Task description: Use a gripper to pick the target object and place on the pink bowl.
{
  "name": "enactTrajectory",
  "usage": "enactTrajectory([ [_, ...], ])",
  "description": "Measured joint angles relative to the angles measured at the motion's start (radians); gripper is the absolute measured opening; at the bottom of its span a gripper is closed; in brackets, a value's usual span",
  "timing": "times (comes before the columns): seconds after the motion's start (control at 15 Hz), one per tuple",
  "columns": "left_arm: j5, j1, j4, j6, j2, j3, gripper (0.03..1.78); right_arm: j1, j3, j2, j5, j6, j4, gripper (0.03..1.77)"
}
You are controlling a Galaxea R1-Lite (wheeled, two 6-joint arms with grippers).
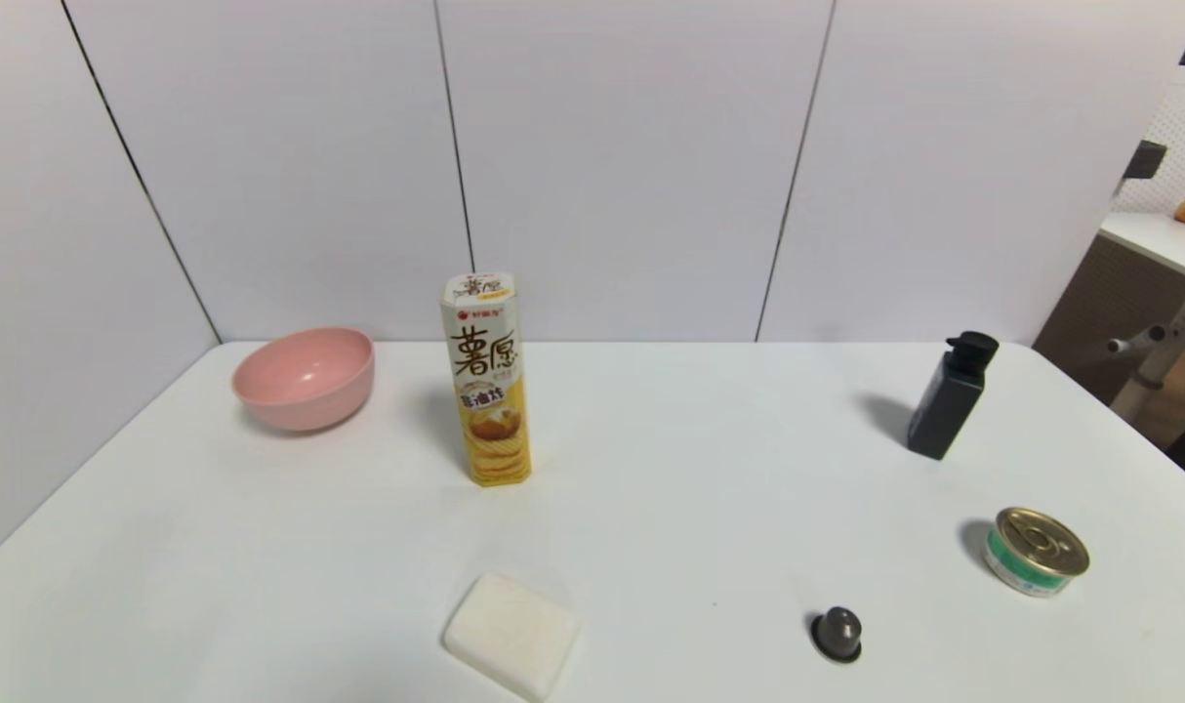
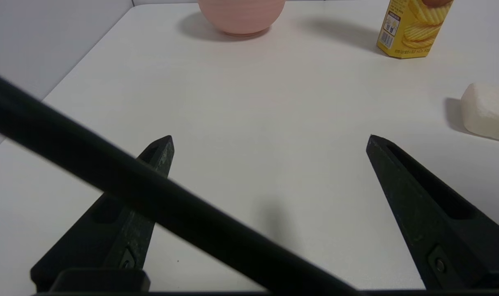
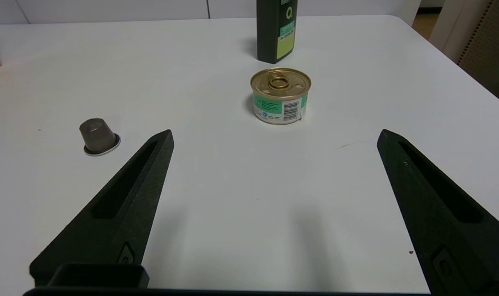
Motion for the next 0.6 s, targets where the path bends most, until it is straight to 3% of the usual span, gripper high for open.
enactTrajectory([
  [0.33,0.000,0.000,-0.013,0.000,0.039,-0.016,1.69,0.000,0.000,0.000,-0.001,0.000,0.000,1.71],
  [0.6,-0.006,-0.015,-0.023,0.010,0.235,-0.188,1.69,0.000,0.000,0.000,0.000,0.001,0.000,1.71],
])
